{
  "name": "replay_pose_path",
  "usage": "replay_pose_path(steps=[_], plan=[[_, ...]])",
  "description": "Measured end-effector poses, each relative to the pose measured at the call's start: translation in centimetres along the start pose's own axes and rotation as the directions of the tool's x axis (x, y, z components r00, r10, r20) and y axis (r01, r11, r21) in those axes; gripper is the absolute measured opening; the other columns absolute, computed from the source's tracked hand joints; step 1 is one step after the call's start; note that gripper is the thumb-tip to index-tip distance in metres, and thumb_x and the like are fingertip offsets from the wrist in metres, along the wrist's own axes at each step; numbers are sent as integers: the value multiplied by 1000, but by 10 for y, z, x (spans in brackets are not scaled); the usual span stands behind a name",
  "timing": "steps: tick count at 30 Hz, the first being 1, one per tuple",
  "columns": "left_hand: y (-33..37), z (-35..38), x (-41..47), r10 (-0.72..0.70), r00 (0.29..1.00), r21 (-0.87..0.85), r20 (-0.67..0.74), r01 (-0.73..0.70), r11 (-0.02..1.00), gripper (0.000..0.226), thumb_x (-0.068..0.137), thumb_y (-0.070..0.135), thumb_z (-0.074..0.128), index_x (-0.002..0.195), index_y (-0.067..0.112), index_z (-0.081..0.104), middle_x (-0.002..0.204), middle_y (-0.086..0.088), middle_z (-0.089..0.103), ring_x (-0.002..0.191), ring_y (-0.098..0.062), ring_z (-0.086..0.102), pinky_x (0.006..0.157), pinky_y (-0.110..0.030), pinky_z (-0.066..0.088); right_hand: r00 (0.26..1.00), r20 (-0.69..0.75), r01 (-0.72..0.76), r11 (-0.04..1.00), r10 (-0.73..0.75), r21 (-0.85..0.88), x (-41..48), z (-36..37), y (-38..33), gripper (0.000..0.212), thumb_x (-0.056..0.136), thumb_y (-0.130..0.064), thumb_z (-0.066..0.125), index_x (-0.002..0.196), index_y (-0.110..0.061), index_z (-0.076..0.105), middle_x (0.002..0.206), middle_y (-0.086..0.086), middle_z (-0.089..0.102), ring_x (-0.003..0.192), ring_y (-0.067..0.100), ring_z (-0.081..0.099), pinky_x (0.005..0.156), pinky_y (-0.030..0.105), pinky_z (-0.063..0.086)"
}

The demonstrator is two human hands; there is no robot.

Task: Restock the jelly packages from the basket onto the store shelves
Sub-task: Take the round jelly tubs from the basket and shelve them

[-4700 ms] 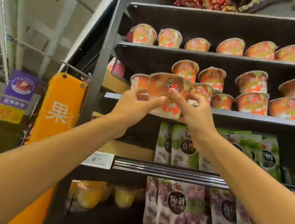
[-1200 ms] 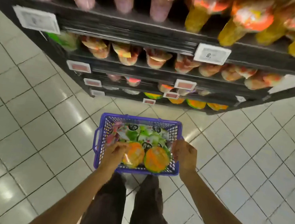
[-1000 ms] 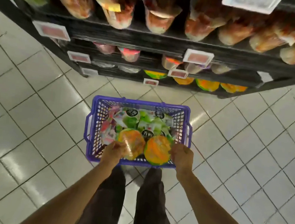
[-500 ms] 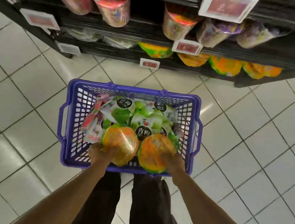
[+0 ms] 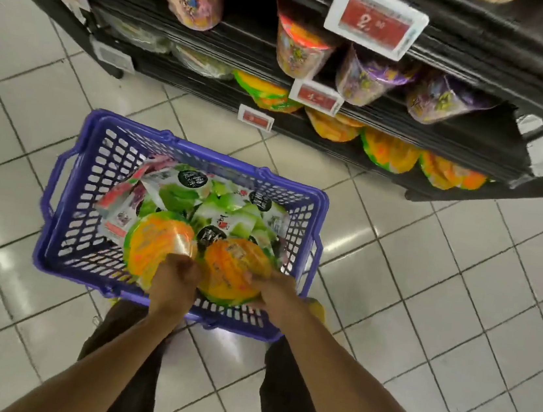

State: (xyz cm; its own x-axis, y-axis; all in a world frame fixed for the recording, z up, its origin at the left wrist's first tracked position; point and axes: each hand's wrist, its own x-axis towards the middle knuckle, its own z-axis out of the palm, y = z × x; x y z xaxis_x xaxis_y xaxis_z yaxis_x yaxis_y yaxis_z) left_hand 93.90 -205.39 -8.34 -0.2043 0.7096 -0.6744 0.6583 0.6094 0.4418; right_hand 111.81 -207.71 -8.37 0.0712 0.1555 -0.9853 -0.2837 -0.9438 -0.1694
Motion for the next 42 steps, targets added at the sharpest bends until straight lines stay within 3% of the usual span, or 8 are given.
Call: replay_pose_path(steps=[5, 13, 18, 24, 28, 32, 36, 42], plan=[[21, 43, -25, -169, 986, -198, -12, 163, 966, 41, 93, 36, 63, 118, 3, 60, 114, -16, 61, 103, -33, 58, 91, -43, 46, 999, 32, 42, 998, -43, 36, -8, -33, 2, 40, 86, -10, 74, 123, -9, 61, 117, 12, 65, 99, 32, 68, 75, 42, 61], [28, 61, -51, -208, 977, -479, 45, 203, 854, 15, 89, 13, 70, 97, 11, 57, 94, -17, 65, 82, -25, 65, 85, -54, 52, 983, 49, 177, 984, -177, -4, -15, -63, 6, 58, 82, -7, 77, 136, -5, 55, 121, 22, 66, 97, 39, 70, 62, 36, 62], [21, 61, -52, -214, 977, -451, -11, 186, 873, 22, 87, 15, 72, 102, 4, 61, 107, -19, 68, 99, -41, 64, 86, -58, 53, 963, 39, 268, 957, -266, -106, -12, -63, 11, 47, 91, -10, 69, 135, -7, 54, 127, 22, 62, 99, 41, 69, 77, 50, 61], [41, 55, -62, -156, 985, -601, 71, 167, 781, 18, 87, 4, 70, 80, 16, 58, 108, -20, 64, 107, -44, 61, 86, -64, 52, 957, -33, 284, 957, -287, -59, -27, -77, 6, 22, 94, -2, 62, 112, -10, 52, 123, 20, 61, 90, 37, 70, 60, 38, 62], [61, 66, -61, -76, 993, -709, 90, 118, 695, 11, 89, 5, 68, 89, 16, 64, 97, -6, 66, 89, -28, 65, 57, -38, 61, 942, -99, 327, 943, -320, 64, -32, -92, -7, 21, 91, 4, 64, 106, 1, 50, 108, 26, 59, 83, 40, 67, 51, 34, 60], [87, 95, -57, -3, 995, -753, 98, 76, 654, 22, 86, 3, 70, 104, 15, 70, 110, -12, 69, 104, -32, 64, 85, -45, 57, 921, -170, 378, 909, -351, 173, -27, -113, -21, 24, 88, 5, 65, 109, 9, 54, 105, 26, 63, 77, 37, 67, 44, 26, 55], [125, 127, -53, 64, 998, -743, 15, -31, 668, 48, 82, -1, 73, 128, 7, 60, 120, -12, 68, 106, -22, 65, 77, -22, 58, 900, -205, 426, 876, -384, 227, -19, -144, -37, 15, 88, 4, 67, 101, 4, 60, 112, 27, 65, 91, 44, 69, 49, 28, 58], [199, 169, -33, 184, 979, -738, -82, -184, 649, 39, 81, -5, 72, 116, 9, 63, 108, -8, 68, 84, 4, 66, 80, -20, 56, 866, -223, 498, 809, -448, 312, -4, -198, -89, 9, 90, 2, 65, 97, -2, 61, 97, 21, 67, 74, 27, 73, 58, 33, 61]])
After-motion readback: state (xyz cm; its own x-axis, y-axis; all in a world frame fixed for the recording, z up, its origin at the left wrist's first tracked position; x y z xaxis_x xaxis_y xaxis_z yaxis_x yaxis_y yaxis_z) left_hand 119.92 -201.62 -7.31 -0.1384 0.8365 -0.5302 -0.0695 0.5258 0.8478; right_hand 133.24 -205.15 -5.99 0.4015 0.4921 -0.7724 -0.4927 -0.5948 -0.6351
